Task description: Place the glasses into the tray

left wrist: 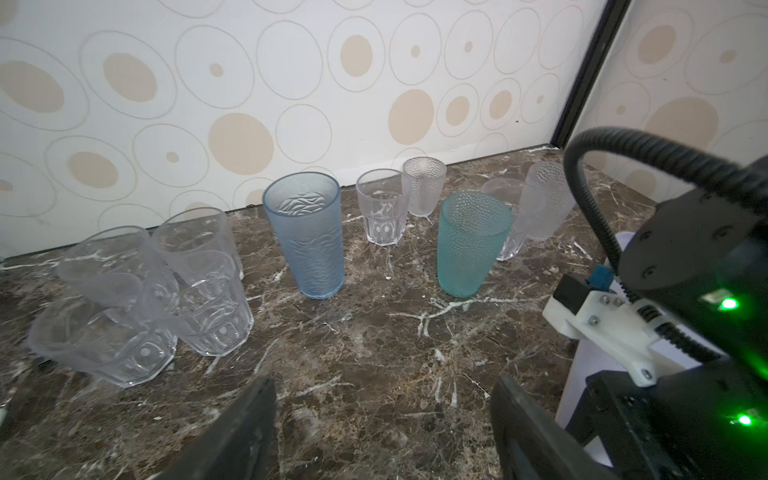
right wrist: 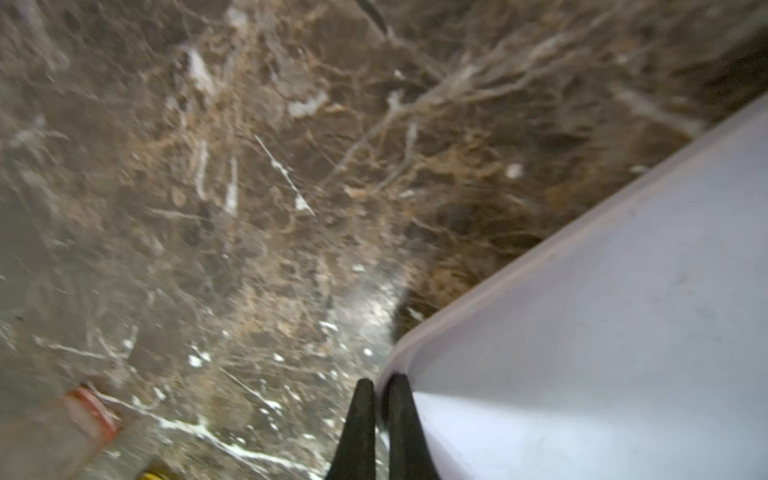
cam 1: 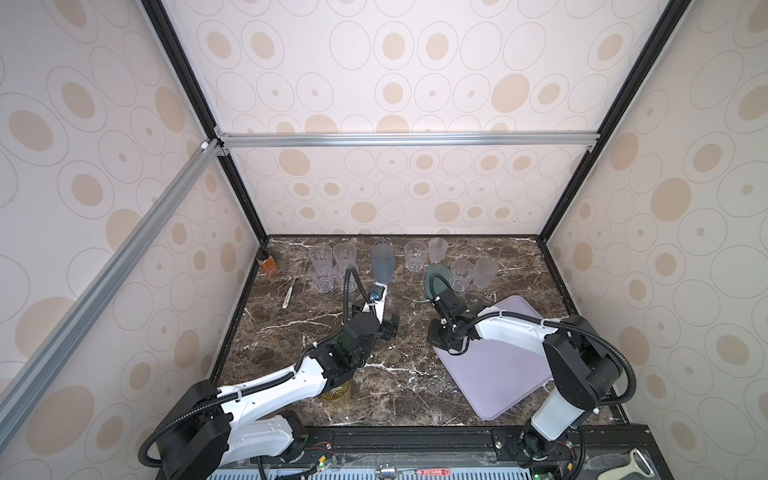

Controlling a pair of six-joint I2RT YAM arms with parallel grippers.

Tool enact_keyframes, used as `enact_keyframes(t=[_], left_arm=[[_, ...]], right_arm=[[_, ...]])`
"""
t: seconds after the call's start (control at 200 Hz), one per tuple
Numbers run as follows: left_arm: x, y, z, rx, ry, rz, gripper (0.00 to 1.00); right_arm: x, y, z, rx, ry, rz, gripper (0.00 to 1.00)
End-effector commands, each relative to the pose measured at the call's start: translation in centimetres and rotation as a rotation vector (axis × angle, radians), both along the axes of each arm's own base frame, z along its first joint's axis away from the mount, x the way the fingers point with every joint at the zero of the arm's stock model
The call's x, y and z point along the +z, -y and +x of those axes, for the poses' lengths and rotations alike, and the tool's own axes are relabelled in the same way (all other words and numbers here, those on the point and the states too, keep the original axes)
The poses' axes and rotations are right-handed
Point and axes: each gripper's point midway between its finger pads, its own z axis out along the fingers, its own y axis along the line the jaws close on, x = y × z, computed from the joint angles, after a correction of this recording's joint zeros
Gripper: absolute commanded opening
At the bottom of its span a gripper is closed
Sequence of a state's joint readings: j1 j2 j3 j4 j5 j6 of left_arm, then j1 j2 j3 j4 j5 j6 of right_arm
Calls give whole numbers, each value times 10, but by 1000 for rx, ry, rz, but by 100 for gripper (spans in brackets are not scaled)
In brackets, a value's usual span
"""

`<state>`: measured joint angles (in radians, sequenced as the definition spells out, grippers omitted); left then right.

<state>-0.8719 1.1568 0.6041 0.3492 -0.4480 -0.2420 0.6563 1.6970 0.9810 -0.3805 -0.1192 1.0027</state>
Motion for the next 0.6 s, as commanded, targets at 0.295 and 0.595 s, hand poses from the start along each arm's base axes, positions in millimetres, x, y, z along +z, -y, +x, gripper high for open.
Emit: enact_keyframes(t=[0.295,0.595], left_arm=[[3,-25,2,115,-24,1,79],[-2,-49,13,235,-109,-11,78]], right_arm=[[16,-95,80,-307,166,282,2],[61,-73,53,114,168,158,36]])
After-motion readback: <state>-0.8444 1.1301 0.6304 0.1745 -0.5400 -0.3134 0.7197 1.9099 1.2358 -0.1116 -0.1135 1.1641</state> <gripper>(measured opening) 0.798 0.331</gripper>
